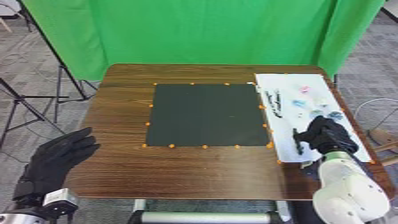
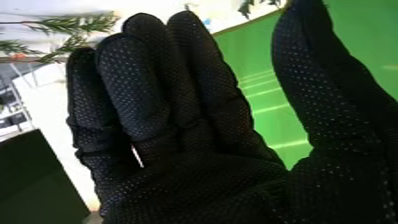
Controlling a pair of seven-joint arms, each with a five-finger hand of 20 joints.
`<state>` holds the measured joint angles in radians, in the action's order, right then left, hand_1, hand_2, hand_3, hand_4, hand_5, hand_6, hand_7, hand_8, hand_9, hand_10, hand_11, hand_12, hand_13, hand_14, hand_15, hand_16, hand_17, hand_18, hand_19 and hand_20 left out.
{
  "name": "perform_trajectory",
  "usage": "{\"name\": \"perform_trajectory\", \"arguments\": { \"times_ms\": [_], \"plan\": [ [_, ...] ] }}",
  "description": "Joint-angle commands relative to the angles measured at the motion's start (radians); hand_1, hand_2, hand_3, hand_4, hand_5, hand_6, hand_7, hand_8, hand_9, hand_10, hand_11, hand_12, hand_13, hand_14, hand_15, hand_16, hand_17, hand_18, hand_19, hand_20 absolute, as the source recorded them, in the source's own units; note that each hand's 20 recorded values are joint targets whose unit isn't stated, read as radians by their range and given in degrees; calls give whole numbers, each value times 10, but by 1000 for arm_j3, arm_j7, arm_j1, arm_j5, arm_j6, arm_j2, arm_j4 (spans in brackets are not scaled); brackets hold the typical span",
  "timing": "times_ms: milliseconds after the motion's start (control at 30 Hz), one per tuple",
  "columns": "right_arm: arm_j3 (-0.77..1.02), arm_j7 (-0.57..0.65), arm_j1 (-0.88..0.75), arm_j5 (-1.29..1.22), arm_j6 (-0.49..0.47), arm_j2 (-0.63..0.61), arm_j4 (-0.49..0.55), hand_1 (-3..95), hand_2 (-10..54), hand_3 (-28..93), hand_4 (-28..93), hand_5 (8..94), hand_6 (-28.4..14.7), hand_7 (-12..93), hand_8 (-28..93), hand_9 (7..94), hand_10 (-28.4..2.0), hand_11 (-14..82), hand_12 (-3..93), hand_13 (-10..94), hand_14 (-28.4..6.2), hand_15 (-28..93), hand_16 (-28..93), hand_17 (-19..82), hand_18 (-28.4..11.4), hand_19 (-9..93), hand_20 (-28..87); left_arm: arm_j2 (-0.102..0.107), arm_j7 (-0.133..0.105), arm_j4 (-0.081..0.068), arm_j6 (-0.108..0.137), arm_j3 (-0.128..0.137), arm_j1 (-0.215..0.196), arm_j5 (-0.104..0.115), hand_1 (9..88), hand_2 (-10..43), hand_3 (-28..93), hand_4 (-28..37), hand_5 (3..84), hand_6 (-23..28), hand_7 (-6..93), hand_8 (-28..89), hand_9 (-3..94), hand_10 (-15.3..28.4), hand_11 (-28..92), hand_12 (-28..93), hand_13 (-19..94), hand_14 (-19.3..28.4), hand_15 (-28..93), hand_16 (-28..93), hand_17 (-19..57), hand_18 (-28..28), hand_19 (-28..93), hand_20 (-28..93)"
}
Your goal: Arrange flowers
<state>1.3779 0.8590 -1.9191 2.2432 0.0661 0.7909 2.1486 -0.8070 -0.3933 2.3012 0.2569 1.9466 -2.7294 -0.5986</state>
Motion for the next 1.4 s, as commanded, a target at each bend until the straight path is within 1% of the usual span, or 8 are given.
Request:
{"name": "perform_trajectory", "arguments": {
  "times_ms": [33, 133, 300, 700, 1100, 1267, 1367, 1400],
  "plan": [
    [-42, 30, -9, 66, -18, 33, -35, 370, -95, 767, -278, 662, -122, 234, -105, 647, -224, 349, 198, 549, -196, 736, 171, 304, -261, 873, 86, -10, 15, 7, -12, 15, -24, -2, 264, 48, 816, -155, 447, 138, 127, -80, 383, 218, 343, 92, 273, 284, 554, -112, -94, 219, 575, 160],
    [-55, 35, -3, 67, -27, 43, -46, 371, -95, 764, -278, 669, -119, 241, -103, 652, -221, 357, 202, 554, -196, 736, 171, 308, -262, 876, 81, -18, 33, 5, -20, 15, -7, -9, 264, 47, 816, -154, 447, 137, 128, -80, 382, 218, 343, 93, 273, 284, 553, -113, -95, 219, 575, 160],
    [-90, 44, 25, 97, -45, 49, -79, 372, -95, 761, -276, 674, -116, 247, -103, 657, -222, 365, 205, 561, -194, 735, 172, 312, -263, 883, 72, 11, 15, 3, -13, 12, -13, 7, 264, 47, 817, -153, 446, 137, 128, -81, 382, 218, 343, 92, 273, 284, 553, -112, -94, 219, 575, 159],
    [-112, 67, 39, 174, -87, 54, -139, 374, -95, 759, -272, 680, -116, 249, -100, 665, -220, 372, 207, 571, -191, 735, 174, 322, -265, 897, 53, -20, 45, 3, -31, 11, 8, -15, 263, 48, 817, -154, 446, 137, 128, -81, 382, 217, 344, 92, 273, 284, 554, -113, -94, 218, 575, 159],
    [-184, 94, 31, 227, -157, 84, -190, 383, -95, 759, -276, 690, -106, 263, -96, 674, -215, 398, 217, 593, -184, 750, 183, 342, -274, 927, 53, -61, 102, 3, -66, 17, 40, -42, 263, 48, 818, -153, 446, 136, 129, -81, 382, 216, 345, 92, 273, 284, 554, -113, -94, 218, 575, 159],
    [-234, 86, 39, 275, -195, 99, -219, 379, -95, 757, -280, 703, -95, 280, -94, 681, -209, 439, 234, 609, -182, 771, 203, 350, -281, 932, 100, -37, 89, 3, -53, 21, 31, -25, 263, 49, 819, -154, 445, 136, 130, -81, 381, 216, 345, 92, 274, 284, 555, -113, -94, 218, 575, 160],
    [-249, 96, 38, 273, -200, 107, -234, 383, -95, 753, -281, 710, -90, 289, -94, 687, -208, 453, 239, 616, -179, 775, 212, 354, -282, 932, 121, -51, 110, 2, -69, 22, 46, -36, 263, 49, 820, -155, 445, 136, 130, -82, 382, 217, 345, 92, 274, 284, 555, -113, -94, 218, 575, 160],
    [-247, 93, 34, 271, -206, 111, -238, 384, -95, 752, -282, 713, -89, 290, -94, 688, -207, 456, 240, 619, -179, 776, 215, 355, -282, 932, 129, -43, 102, 1, -63, 21, 41, -30, 263, 49, 820, -155, 446, 136, 130, -82, 382, 217, 345, 92, 274, 284, 555, -113, -94, 218, 575, 160]
  ]
}}
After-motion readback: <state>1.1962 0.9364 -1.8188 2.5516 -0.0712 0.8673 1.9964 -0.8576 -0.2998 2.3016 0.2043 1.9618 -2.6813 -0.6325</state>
